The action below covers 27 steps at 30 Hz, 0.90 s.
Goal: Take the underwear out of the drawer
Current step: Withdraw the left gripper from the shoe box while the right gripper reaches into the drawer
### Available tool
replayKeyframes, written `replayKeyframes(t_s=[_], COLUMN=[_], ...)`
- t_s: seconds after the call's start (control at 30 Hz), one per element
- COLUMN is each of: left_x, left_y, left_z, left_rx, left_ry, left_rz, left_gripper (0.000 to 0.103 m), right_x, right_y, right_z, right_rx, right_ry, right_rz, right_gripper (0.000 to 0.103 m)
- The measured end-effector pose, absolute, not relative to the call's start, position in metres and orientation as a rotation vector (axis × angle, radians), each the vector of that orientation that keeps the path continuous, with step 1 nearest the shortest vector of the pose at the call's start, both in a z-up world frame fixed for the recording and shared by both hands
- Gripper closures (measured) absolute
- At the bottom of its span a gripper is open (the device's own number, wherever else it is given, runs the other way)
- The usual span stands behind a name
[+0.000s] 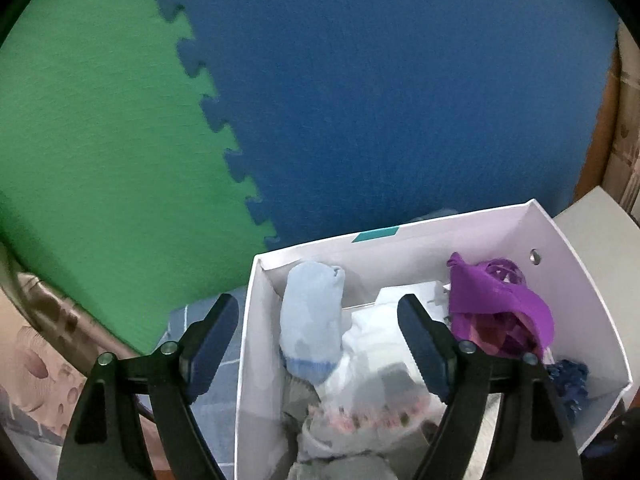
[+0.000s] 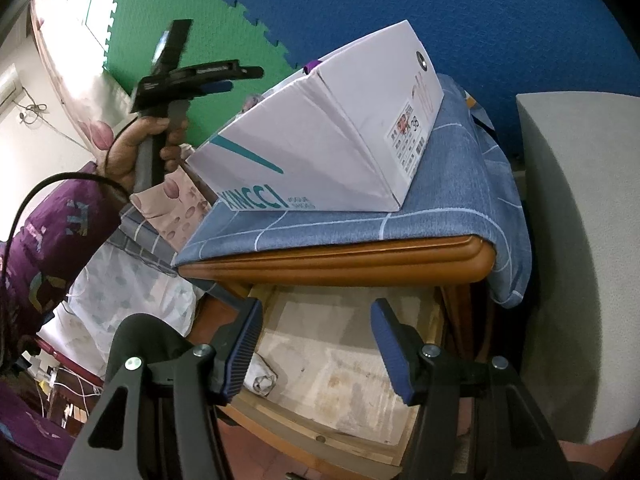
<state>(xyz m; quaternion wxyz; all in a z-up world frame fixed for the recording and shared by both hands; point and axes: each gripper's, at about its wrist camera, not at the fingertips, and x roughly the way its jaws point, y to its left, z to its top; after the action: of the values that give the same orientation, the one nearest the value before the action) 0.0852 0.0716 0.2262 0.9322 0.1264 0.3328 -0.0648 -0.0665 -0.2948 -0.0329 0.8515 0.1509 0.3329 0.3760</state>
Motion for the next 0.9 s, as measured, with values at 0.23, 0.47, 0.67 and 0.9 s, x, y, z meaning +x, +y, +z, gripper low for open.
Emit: replayKeyframes(t_s=[0.23,0.47,0.67,0.9], left_x=[0.029,-0.042,-0.075,-0.098], left_y=[0.078,0.091,0.12,0.156], left_z=[0.238,0.233,0.217,0.189], left_rx=[0.265,0.282,0.219,0.144], left_ry=[0.603,0.557,0.607,0.664], left_rz=[-0.088,-0.04,0.0,0.048], left_gripper=[0.016,0.007,0.006,0.006], right_x=[-0.069,-0.076,-0.081,-0.081], right_y=[-0.285,-0.269,-0.247,-0.206], right_z=[-0.033,-0.035,-0.038,-0.048], right_rx=[0.257,0.163,0.059,0.05], right_ry=[0.705,0.711,0.739,0.87], right_rz=[0.78,0.767,0.764,0.875], right_gripper=[0.045,0.045,0.045,0.045])
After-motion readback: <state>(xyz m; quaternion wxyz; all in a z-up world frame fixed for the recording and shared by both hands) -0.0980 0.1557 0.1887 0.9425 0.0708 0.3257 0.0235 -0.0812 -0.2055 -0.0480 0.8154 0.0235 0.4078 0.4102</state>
